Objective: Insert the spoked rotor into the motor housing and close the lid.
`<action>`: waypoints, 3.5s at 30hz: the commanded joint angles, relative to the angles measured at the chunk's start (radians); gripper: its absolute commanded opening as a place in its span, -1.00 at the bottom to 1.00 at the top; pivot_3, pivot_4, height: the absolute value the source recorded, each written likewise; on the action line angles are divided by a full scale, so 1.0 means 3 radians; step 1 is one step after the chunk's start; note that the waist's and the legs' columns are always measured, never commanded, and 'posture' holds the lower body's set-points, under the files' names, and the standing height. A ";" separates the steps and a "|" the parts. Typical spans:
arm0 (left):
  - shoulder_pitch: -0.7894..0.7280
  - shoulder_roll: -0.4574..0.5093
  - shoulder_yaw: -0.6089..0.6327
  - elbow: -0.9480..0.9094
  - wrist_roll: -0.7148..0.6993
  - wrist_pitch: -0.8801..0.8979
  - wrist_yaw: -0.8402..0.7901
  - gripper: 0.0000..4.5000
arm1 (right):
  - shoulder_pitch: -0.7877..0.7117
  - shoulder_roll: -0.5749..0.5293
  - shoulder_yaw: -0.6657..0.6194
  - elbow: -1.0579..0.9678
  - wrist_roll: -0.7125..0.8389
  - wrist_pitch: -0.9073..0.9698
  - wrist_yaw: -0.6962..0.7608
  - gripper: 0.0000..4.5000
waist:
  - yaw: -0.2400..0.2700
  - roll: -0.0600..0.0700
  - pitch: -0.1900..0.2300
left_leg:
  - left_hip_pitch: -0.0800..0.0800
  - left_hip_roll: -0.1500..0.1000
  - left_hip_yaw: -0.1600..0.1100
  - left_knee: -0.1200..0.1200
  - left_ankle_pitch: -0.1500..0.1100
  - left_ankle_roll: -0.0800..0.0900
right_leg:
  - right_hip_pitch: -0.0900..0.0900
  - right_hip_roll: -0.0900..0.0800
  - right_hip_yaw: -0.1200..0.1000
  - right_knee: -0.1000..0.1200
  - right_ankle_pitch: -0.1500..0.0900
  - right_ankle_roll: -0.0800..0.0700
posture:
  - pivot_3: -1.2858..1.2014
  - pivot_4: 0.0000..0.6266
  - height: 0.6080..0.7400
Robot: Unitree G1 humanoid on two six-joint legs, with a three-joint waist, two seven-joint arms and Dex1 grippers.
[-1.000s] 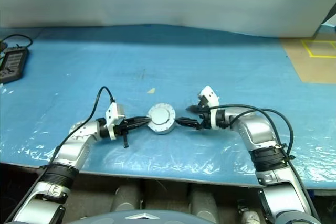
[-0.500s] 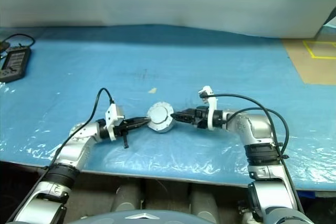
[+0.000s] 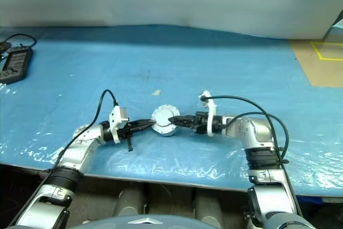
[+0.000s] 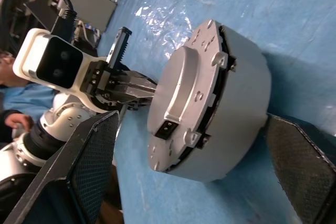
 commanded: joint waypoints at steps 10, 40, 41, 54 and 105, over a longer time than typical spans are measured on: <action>0.0068 0.0047 -0.0088 0.0048 0.0138 0.0108 0.0024 -1.00 | -0.0117 0.0138 -0.0360 0.0152 0.0244 0.0095 -0.0232 0.04 | 0.0009 0.0001 0.0000 | -0.0002 -0.0001 0.0000 -0.0004 0.0000 -0.0002 | -0.0002 0.0000 -0.0001 -0.0002 0.0000 0.0000 | 0.03 -0.52 1.00; 0.0023 -0.0324 0.0562 -0.0530 -0.0854 0.1232 0.0528 -0.31 | -0.0530 0.0364 -0.1279 0.0824 0.0549 0.0004 -0.0884 -0.47 | -0.0004 0.0006 0.0004 | -0.0029 0.0003 0.0001 -0.0005 -0.0004 -0.0013 | -0.0029 0.0004 -0.0006 0.0000 0.0008 -0.0028 | 0.03 -0.52 1.00; 0.0024 -0.0360 0.0596 -0.0584 -0.0935 0.1343 0.0569 -0.12 | -0.0589 0.0387 -0.1373 0.0868 0.0597 -0.0009 -0.0942 -0.47 | -0.0002 0.0008 0.0006 | -0.0029 0.0003 0.0001 -0.0005 -0.0005 -0.0014 | -0.0029 0.0004 -0.0006 0.0001 0.0008 -0.0029 | 0.03 -0.52 1.00; -0.0002 -0.0751 0.1013 -0.0978 -0.1847 0.2410 0.1229 0.98 | -0.1027 0.0644 -0.1901 0.0596 0.1275 0.0138 -0.1525 -0.47 | -0.0001 0.0022 0.0023 | -0.0038 0.0004 0.0001 -0.0004 -0.0005 -0.0014 | -0.0038 0.0006 -0.0007 0.0003 0.0007 -0.0030 | 0.03 -0.52 1.00; -0.0361 -0.1188 0.1315 -0.0891 -0.2993 0.3453 0.1879 0.15 | -0.0715 0.0685 -0.1300 -0.0015 0.1903 0.0286 -0.1735 -0.47 | 0.0003 0.0018 0.0026 | -0.0043 0.0001 -0.0011 0.0020 -0.0004 -0.0016 | -0.0030 0.0005 -0.0010 0.0010 0.0019 -0.0009 | 0.03 -0.52 1.00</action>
